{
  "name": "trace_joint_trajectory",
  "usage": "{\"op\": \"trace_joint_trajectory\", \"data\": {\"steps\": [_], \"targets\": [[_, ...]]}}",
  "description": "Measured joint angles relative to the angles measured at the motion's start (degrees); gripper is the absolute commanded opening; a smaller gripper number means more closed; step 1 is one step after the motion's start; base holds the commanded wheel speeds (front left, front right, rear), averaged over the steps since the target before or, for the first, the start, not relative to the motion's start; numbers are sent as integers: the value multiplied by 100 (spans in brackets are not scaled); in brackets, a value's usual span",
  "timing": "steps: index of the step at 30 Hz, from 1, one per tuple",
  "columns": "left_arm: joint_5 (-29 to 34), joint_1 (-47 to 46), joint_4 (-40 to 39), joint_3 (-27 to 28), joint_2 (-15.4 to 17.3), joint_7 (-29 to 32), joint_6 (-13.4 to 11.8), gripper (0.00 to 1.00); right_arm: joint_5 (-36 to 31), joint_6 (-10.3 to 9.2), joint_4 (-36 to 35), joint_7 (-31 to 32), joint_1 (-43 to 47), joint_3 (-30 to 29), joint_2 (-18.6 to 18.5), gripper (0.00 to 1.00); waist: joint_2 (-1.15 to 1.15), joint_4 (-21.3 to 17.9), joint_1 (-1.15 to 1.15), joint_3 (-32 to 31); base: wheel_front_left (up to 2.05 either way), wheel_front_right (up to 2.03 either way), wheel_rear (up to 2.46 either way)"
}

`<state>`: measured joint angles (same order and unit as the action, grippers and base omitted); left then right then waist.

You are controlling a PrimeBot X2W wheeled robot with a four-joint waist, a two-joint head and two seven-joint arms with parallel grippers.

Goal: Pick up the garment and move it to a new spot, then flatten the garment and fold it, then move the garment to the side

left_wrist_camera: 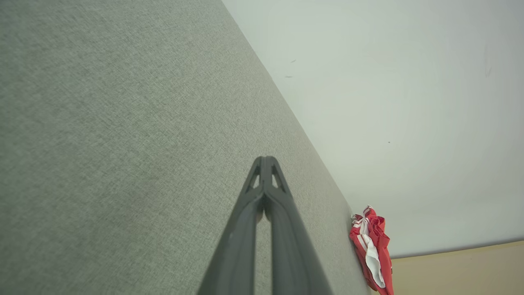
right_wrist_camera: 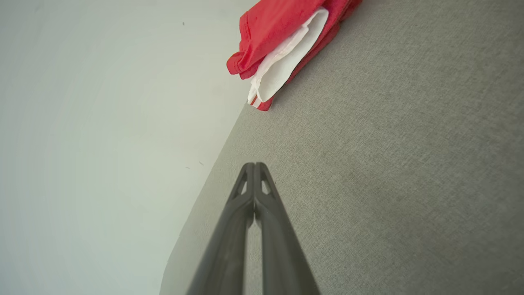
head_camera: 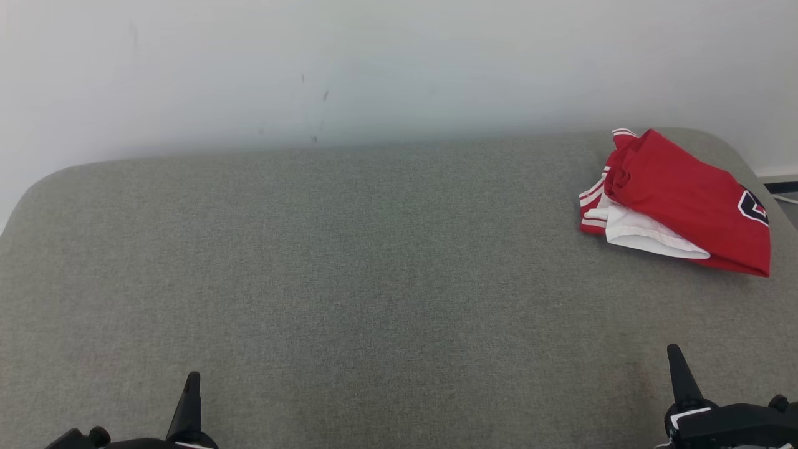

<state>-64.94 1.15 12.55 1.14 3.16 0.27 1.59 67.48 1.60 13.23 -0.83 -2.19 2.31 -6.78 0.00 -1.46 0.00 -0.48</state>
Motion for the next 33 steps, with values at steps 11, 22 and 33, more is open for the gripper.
{"op": "trace_joint_trajectory", "data": {"steps": [11, 22, 33], "targets": [[-786, -182, 144, 115, -12, 186, 153, 0, 734, 151, 114, 235, -90, -299, 129, 0, 0, 45, 0, 18, 0, 0, 0], [-1615, -358, 238, 240, -44, 376, 319, 0, 1461, 304, 213, 439, -200, -603, 248, 0, 0, 90, 0, 36, 0, 0, 0], [-2427, -472, 388, 378, -60, 573, 500, 0, 2190, 463, 358, 676, -222, -910, 387, 0, 0, 135, 0, 54, 0, 0, 0]]}}
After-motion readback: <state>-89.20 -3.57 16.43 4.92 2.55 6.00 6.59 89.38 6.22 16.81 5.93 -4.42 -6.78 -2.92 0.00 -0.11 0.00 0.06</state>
